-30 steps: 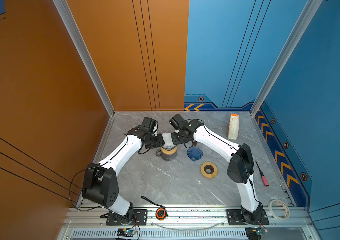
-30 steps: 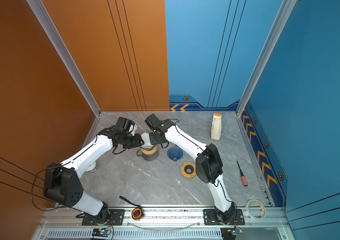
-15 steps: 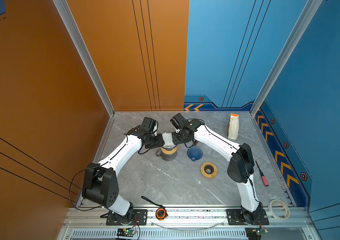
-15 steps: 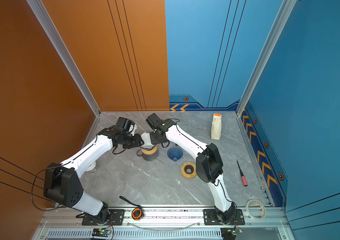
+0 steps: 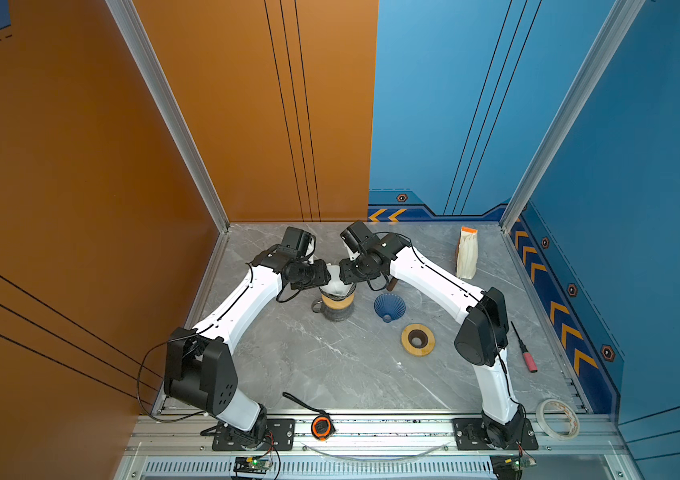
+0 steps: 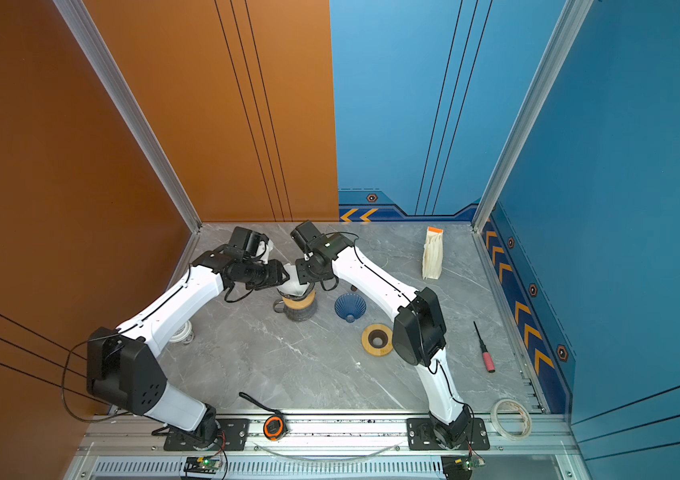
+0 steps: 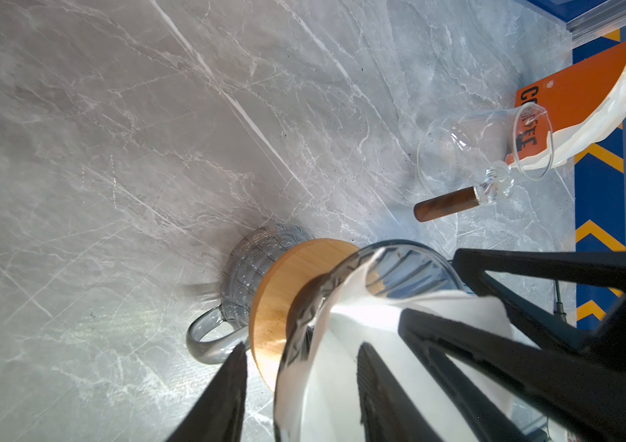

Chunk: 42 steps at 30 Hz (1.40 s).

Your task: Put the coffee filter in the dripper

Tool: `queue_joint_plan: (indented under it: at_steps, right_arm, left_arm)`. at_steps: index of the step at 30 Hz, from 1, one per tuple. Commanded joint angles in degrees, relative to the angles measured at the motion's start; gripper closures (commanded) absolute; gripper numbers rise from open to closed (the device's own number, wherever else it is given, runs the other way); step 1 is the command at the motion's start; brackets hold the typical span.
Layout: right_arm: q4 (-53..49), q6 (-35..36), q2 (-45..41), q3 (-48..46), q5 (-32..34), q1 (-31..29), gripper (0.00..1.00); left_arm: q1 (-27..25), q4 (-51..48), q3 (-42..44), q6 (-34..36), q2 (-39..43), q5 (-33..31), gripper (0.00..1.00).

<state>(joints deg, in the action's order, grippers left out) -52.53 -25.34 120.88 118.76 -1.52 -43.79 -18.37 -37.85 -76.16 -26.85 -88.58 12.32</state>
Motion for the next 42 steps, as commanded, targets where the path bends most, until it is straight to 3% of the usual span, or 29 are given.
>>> queue_joint_plan:
  at_steps: [1,9,23,31,42]
  right_arm:
    - [-1.8,1.1,-1.6,1.1,-0.2,0.4,0.43]
    - [-1.7,1.9,-4.6,1.0,1.2,0.4,0.40]
    - [-1.7,1.8,-5.9,-2.2,2.0,0.7,0.40]
    - [1.5,2.6,-10.4,-4.4,1.8,0.7,0.38]
    - [18.5,-0.8,-25.2,-23.2,-1.7,2.4,0.34]
  left_arm:
    - [0.6,-2.0,-1.4,0.1,1.7,0.6,0.50]
    - [0.6,-3.0,-1.4,0.1,4.2,-0.8,0.45]
    - [0.5,-3.2,-0.3,0.6,5.2,-0.6,0.46]
    - [0.0,-2.6,-2.1,2.2,9.6,-2.2,0.34]
    - [-0.9,2.0,1.7,5.2,18.8,-2.5,0.17]
